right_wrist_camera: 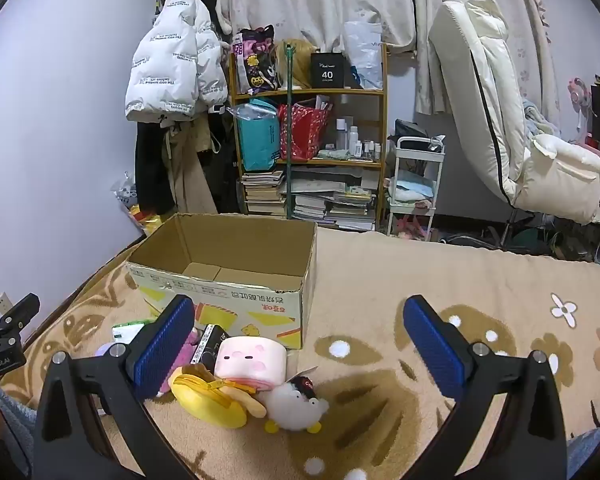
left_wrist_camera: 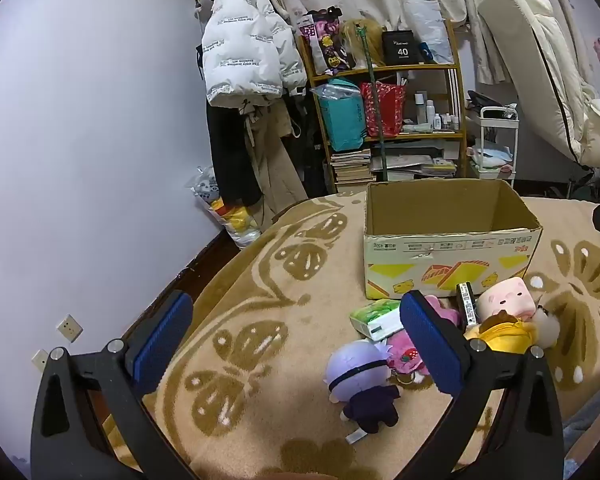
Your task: Organize soft objects
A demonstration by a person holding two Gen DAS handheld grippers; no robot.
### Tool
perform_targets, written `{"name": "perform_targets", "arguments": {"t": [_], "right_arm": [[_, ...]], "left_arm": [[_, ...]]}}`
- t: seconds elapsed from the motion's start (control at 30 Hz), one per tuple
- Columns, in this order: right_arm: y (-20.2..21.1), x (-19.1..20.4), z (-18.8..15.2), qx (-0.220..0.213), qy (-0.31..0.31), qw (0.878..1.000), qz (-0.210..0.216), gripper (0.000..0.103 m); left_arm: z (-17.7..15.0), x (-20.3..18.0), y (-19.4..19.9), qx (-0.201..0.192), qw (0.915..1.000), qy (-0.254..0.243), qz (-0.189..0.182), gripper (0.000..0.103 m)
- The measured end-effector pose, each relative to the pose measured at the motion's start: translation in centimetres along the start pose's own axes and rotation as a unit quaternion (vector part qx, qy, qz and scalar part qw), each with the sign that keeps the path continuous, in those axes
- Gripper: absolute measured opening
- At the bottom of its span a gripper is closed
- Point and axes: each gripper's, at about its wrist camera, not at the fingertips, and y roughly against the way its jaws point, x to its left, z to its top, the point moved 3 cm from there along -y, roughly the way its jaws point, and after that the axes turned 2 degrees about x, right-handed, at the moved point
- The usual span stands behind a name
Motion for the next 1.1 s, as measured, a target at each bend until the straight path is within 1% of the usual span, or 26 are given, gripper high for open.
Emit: {"name": "perform_targets", "arguments": {"t": [0.03, 0.2, 0.37, 0.47, 0.5, 1.1], "right_arm": [[-0.06, 0.02, 0.0, 0.005, 0.001, 1.0, -0.001, 0.103], [0.01, -0.02, -0.01, 0.005, 0.0, 1.0, -0.001, 0.103], [0.0, -0.03, -0.02, 0.004, 0.0, 1.0, 0.0, 0.103], [-0.04, -0.07, -0.04, 0.004, 0.0, 1.0, 0.0, 0.103], [-0.07, -0.09, -0.05, 0.005, -0.001, 1.0, 0.001, 0.103], [-0.16, -0.13, -0.11, 0.006, -0.002, 1.0, 0.0, 0.103]], "left_arm": [[0.01, 0.0, 0.01, -0.001, 1.0, -0.001, 0.001, 0.102], [0.03, 0.31, -0.13, 0.0, 1.0, 0.0, -0.006, 0.102], [0.11, 0.19, 0.46, -0.007, 1.0, 0.0, -0.001, 0.102], [0.12, 0.62, 0.38, -0.007, 1.0, 0.003, 0.002, 0.102], [0.07, 0.11, 0.24, -0.008, 1.0, -0.001, 0.004, 0.102], [-0.05, 0.15, 0.01, -0.005, 1.0, 0.0, 0.006, 0.102]]}}
